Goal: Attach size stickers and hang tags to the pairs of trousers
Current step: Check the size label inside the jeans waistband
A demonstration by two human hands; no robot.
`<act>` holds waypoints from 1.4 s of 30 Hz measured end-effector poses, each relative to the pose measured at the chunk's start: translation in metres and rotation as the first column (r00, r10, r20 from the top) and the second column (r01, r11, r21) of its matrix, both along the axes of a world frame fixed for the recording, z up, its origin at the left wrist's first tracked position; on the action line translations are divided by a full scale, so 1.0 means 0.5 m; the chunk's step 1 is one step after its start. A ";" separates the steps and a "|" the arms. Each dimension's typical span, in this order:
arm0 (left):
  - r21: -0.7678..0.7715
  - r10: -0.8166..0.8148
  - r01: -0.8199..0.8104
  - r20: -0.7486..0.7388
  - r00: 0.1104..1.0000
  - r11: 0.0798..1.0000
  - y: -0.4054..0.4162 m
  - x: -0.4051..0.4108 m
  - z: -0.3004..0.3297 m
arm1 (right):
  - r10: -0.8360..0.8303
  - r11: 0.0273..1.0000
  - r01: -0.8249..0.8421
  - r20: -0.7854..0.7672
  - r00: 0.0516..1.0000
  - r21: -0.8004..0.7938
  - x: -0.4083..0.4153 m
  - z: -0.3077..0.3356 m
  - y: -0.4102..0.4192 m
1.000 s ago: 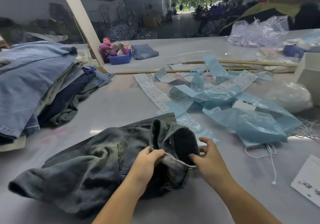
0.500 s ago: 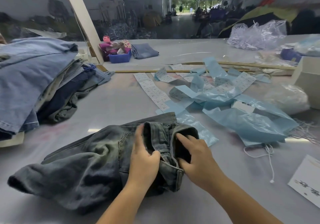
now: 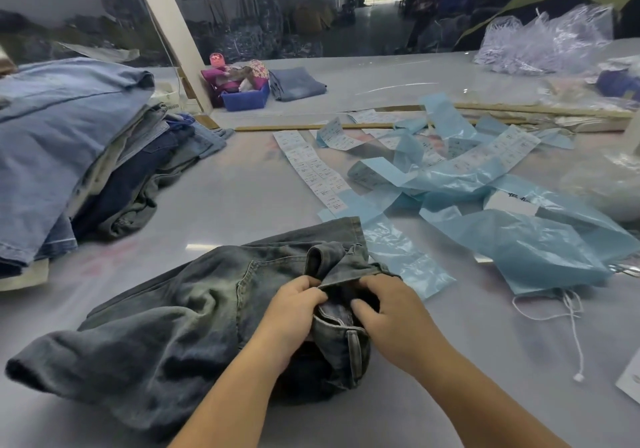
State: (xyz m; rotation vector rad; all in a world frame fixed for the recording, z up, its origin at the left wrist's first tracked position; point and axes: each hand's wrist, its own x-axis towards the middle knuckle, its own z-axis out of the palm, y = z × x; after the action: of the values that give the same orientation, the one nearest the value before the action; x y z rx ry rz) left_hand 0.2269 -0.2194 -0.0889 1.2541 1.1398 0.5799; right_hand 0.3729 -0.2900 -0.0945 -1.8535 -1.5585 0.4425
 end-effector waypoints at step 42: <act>0.545 0.015 0.111 -0.221 0.975 0.831 -0.048 0.059 0.098 | 0.043 0.973 0.169 -0.846 0.531 0.155 0.014 0.058 -0.056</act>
State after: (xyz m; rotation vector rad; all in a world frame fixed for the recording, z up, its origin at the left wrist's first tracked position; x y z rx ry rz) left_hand 0.2565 -0.2435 -0.0399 1.8831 1.1529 0.7856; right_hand 0.3800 -0.3180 -0.0658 -1.1751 -0.7915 0.9329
